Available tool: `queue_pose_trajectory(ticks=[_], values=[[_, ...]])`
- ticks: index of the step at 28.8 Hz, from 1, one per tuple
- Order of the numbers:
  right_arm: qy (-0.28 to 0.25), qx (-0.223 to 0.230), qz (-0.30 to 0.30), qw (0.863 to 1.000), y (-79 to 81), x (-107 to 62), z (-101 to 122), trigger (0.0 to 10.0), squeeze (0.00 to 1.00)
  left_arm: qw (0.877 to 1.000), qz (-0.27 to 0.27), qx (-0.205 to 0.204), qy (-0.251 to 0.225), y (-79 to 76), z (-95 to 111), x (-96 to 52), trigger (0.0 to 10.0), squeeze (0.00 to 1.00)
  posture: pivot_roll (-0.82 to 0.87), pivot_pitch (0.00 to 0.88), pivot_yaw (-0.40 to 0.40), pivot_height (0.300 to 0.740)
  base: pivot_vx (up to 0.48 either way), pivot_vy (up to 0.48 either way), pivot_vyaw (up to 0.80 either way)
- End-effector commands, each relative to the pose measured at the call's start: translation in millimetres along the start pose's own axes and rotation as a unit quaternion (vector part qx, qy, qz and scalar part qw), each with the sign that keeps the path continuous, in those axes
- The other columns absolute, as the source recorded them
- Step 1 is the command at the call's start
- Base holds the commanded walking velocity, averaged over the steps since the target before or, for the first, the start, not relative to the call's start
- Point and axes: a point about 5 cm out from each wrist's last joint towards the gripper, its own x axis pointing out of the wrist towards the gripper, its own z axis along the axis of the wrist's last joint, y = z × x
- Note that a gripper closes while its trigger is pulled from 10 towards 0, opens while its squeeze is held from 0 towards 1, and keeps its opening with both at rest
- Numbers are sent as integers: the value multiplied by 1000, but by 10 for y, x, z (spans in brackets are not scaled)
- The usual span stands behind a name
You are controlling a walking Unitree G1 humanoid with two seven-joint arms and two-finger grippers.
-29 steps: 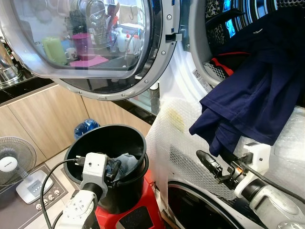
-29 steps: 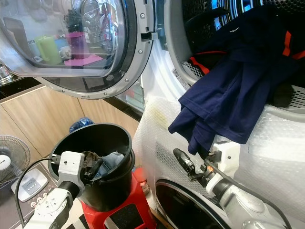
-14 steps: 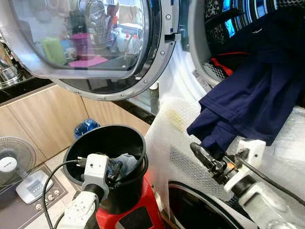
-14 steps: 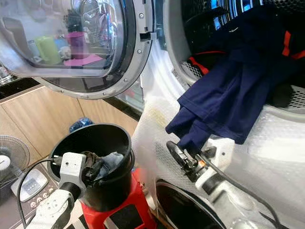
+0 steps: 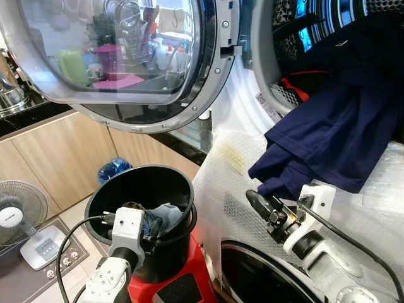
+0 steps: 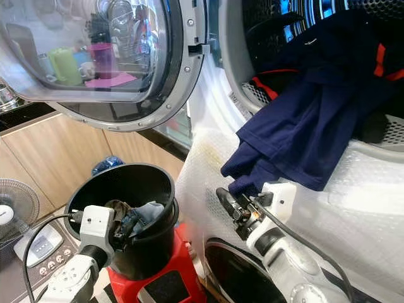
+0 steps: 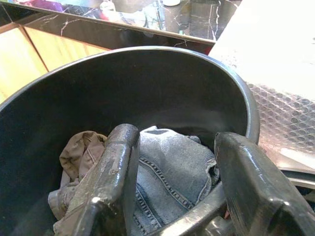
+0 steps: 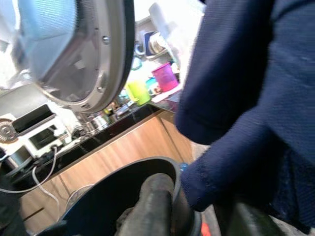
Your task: Clothes washing
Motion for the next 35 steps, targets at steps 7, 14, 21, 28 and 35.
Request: queue_pose_trajectory(ticks=[7,14,21,28,35], values=[[-42,38,-45,997,-144,2,116,10000,0,1000,5,1,-2,17,2,-22,10000,0,30,0,47,740,0,0,0],[-70,60,-50,995,-158,10,153,10000,0,1000,3,0,-3,4,3,-20,10000,0,31,0,47,740,0,0,0],[-80,63,-39,994,-133,3,183,0,0,1000,2,1,-3,-2,0,-17,10000,0,29,0,48,740,0,0,0],[-87,54,-32,994,-112,19,224,0,0,1000,5,1,-5,-1,13,-13,10000,0,34,0,47,740,0,0,0],[-136,0,51,989,113,129,639,0,0,1000,14,-1,-8,30,33,6,10000,0,38,0,51,740,0,0,0]])
